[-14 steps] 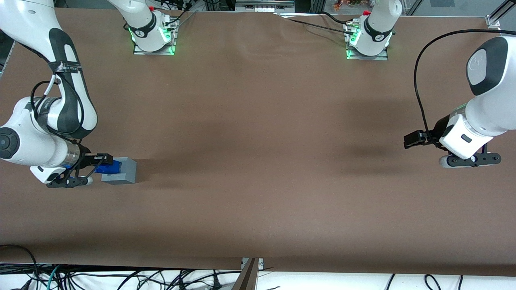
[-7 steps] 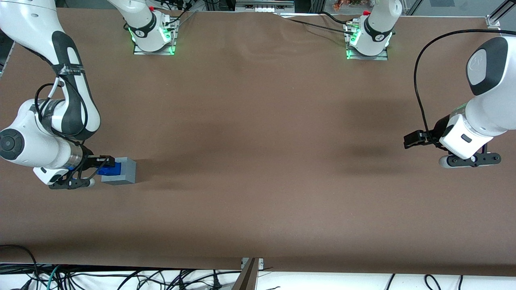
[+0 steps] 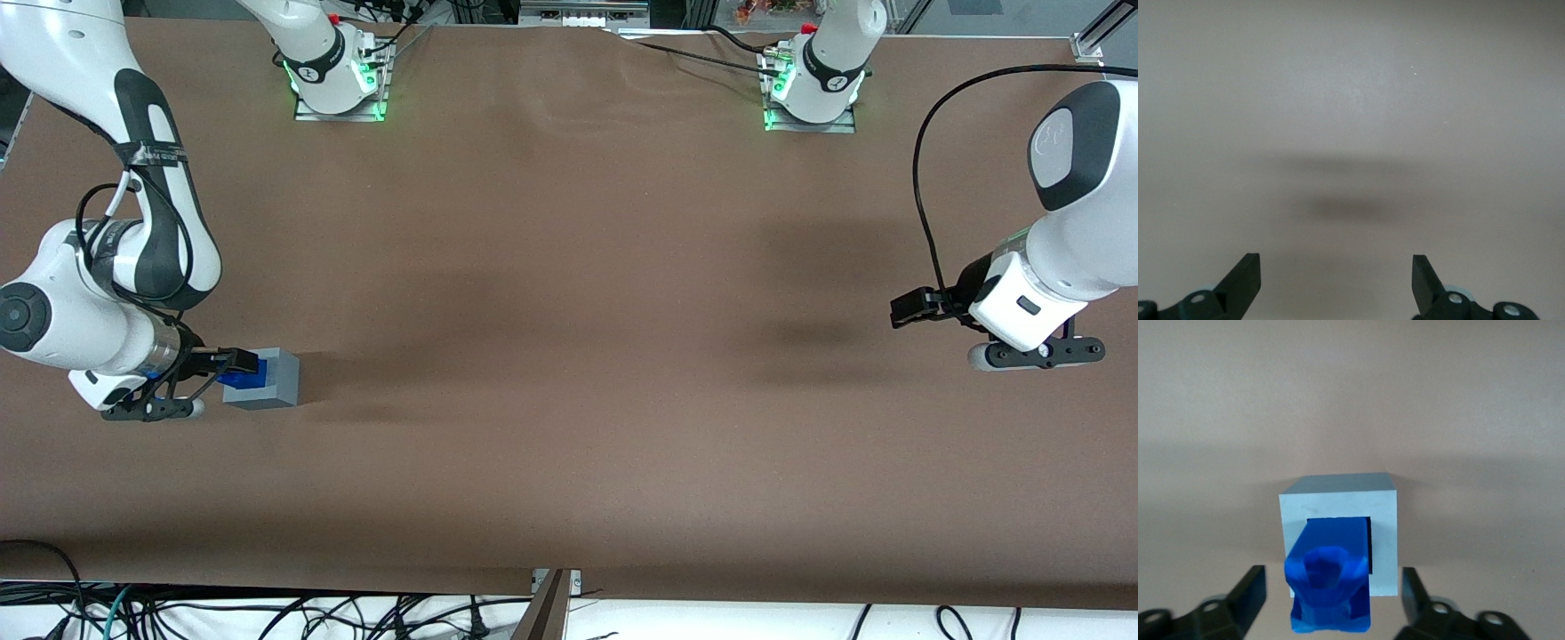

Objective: Insert blue part into gray base with right arm

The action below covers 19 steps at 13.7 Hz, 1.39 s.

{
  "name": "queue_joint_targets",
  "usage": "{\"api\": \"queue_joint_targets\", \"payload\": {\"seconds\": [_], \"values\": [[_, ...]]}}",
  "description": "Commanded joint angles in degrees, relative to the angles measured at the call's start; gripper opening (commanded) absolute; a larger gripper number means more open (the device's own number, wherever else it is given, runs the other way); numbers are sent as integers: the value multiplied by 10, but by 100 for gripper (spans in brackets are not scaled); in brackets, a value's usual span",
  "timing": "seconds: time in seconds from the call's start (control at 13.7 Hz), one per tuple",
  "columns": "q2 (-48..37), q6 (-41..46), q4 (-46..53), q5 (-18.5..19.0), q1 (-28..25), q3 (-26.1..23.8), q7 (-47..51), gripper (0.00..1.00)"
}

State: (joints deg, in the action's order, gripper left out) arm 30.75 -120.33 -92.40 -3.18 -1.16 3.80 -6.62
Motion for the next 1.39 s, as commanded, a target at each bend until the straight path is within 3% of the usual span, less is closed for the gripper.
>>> {"api": "queue_joint_targets", "payload": {"seconds": [0.0,0.29,0.66,1.32], "values": [[-31,17,8,-2,1,-11,10,100],[-107,150,47,7,1,-24,11,100],[-270,291,41,12,3,-26,13,100],[-288,322,45,23,6,-27,11,100]]}}
